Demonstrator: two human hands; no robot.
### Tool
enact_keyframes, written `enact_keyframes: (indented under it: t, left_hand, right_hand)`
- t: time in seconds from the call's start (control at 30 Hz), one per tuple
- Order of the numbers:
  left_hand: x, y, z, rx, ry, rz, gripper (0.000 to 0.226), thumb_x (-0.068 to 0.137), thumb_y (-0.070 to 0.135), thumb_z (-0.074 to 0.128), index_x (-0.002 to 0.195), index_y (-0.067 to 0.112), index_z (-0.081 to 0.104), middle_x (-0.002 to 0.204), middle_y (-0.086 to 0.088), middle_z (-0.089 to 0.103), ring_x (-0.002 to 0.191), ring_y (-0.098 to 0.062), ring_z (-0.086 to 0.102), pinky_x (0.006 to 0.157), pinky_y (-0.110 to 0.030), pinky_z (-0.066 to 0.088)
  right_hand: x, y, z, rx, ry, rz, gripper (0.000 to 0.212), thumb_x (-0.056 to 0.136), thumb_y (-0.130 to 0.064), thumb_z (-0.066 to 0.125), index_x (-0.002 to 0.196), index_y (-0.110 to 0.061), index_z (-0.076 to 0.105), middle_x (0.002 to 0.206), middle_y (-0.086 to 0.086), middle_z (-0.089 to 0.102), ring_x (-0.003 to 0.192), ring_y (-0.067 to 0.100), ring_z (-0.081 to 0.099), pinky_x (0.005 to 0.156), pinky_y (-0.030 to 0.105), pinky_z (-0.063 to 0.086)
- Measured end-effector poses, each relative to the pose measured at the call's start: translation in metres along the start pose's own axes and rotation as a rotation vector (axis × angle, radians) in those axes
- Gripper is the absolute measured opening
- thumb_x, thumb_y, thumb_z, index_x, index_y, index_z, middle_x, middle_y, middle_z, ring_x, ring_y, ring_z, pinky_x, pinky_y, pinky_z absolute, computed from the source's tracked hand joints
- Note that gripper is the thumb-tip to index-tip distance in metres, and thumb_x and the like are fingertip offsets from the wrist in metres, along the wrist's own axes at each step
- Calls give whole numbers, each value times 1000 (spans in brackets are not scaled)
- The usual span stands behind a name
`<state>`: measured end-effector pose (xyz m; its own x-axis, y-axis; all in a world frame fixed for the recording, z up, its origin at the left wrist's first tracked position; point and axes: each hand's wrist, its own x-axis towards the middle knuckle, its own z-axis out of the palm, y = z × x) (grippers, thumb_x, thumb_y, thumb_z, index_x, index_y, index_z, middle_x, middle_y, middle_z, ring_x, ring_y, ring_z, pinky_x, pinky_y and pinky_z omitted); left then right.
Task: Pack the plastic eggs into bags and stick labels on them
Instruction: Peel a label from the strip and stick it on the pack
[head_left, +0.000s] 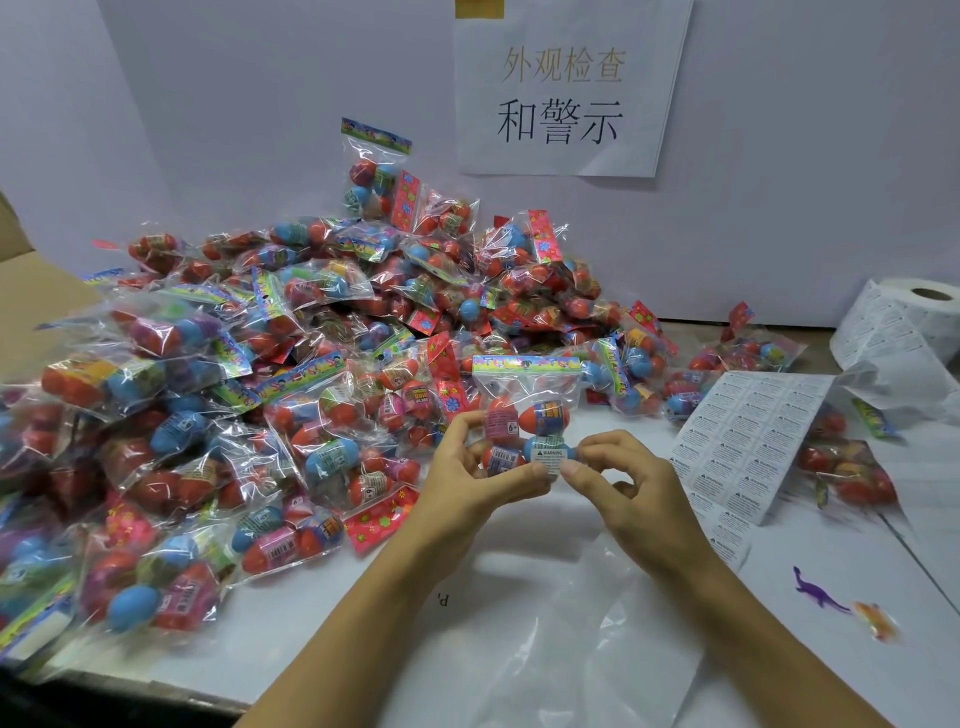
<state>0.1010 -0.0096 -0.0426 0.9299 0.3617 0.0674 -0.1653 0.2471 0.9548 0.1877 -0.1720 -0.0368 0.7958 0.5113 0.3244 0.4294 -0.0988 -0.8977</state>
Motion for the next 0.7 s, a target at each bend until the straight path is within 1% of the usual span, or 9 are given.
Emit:
enact_keyframes:
  t: [0.07,0.13,0.2,0.3,0.37,0.47,0.57,0.63,0.7]
  left_hand:
    - [0,-1,0,17,-2,5,80,62,22,94,129,14,50,115,-20,73,106,-39,72,87,-43,61]
    - [0,-1,-1,20,2,7,80,62,22,93,129,14,49,116,-21,73,107,-40,72,89,-45,60]
    - [0,-1,-1,17,2,6,78,63,21,92,129,15,49,116,-20,73,107,-40,72,88,-44,60]
    - [0,-1,0,28,-3,10,77,65,21,93,129,16,50,115,-18,74,104,-38,73,86,-41,61]
    - [0,-1,0,28,0,12,78,63,22,93,128,16,50,114,-19,73,104,-39,73,86,-42,61]
    - [0,-1,-1,-1,10,9,67,70,16,86,126,13,50,110,-22,73,99,-40,73,82,-40,61]
    - [1,0,0,-31,15,-5,51,80,17,79,123,12,51,106,-18,75,92,-39,75,78,-37,61]
    - [1,0,0,-17,8,-5,55,79,21,82,124,13,51,106,-16,76,93,-38,75,79,-37,61]
    - [1,0,-1,6,4,-5,56,78,18,83,125,14,51,108,-17,75,94,-38,75,79,-37,62]
  right_hand:
    - [-1,0,0,-18,-11,-6,13,87,-12,76,86,-25,74,97,-10,64,80,2,61,58,15,46]
    - [-1,0,0,-26,-11,-7,16,88,-9,75,86,-25,73,98,-9,64,81,1,61,59,14,45]
    - [-1,0,0,-16,-3,-7,19,88,-9,74,84,-27,72,99,-8,65,82,1,61,59,14,46]
    - [-1,-1,0,-21,2,-11,14,87,-14,76,84,-27,73,96,-10,64,82,4,61,59,16,46]
    - [0,-1,0,-16,-1,-3,18,88,-9,75,83,-27,73,96,-10,64,82,3,61,59,16,46]
    - [0,-1,0,7,0,9,23,90,-5,70,81,-27,72,97,-8,65,85,1,61,64,17,47]
    - [0,-2,0,17,13,8,17,91,-17,71,77,-26,73,91,-11,66,84,3,62,64,17,47]
    - [-1,-3,1,6,21,-4,15,90,-24,72,76,-26,73,88,-14,66,83,5,63,62,15,47]
    - [-1,-3,1,-9,28,-13,14,89,-24,73,75,-26,72,88,-13,66,83,7,63,60,15,47]
